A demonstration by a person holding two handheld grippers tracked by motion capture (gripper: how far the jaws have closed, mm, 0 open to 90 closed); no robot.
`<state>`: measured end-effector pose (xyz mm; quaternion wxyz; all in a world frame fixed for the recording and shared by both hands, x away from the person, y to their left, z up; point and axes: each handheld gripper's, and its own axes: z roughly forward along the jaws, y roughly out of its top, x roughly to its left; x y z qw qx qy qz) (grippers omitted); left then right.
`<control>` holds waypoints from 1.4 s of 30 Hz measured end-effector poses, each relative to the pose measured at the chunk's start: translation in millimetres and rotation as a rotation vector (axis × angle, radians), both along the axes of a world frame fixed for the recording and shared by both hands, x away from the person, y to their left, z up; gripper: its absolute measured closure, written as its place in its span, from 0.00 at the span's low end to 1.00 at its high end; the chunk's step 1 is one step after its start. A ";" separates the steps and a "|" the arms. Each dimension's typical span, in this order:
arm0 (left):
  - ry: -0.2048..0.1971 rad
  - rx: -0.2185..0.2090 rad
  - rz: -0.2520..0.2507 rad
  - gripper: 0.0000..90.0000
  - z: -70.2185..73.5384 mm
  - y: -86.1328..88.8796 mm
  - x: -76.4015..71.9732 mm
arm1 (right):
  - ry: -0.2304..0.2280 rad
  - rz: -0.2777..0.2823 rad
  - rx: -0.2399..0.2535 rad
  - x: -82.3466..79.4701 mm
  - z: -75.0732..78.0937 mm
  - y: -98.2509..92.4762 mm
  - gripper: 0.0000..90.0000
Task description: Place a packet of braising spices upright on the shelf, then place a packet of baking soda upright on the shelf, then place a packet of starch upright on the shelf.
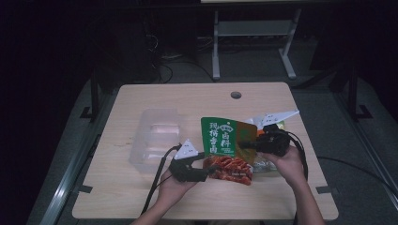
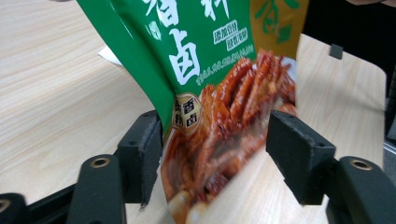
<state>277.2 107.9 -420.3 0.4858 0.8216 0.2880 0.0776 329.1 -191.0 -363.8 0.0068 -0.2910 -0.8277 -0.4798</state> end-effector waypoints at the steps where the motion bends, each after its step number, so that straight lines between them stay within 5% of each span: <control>1: -0.007 0.000 -0.008 0.37 0.8 1.4 -2.0 | -0.007 0.000 0.002 -1.5 2.4 0.9 1.00; 6: -0.052 0.064 -0.023 0.32 1.5 10.7 -14.7 | -0.061 0.015 -0.008 -8.2 19.7 10.5 1.00; 14: -0.073 0.071 -0.044 0.30 -3.9 24.5 -32.5 | -0.118 0.003 -0.008 -5.0 42.6 24.2 1.00; 36: -0.094 0.066 -0.077 0.27 -5.9 28.7 -37.4 | -0.138 -0.037 -0.032 9.6 72.3 29.3 1.00; 42: -0.068 0.063 -0.092 0.28 -7.4 28.7 -37.1 | -0.141 -0.036 -0.031 13.7 79.4 34.1 1.00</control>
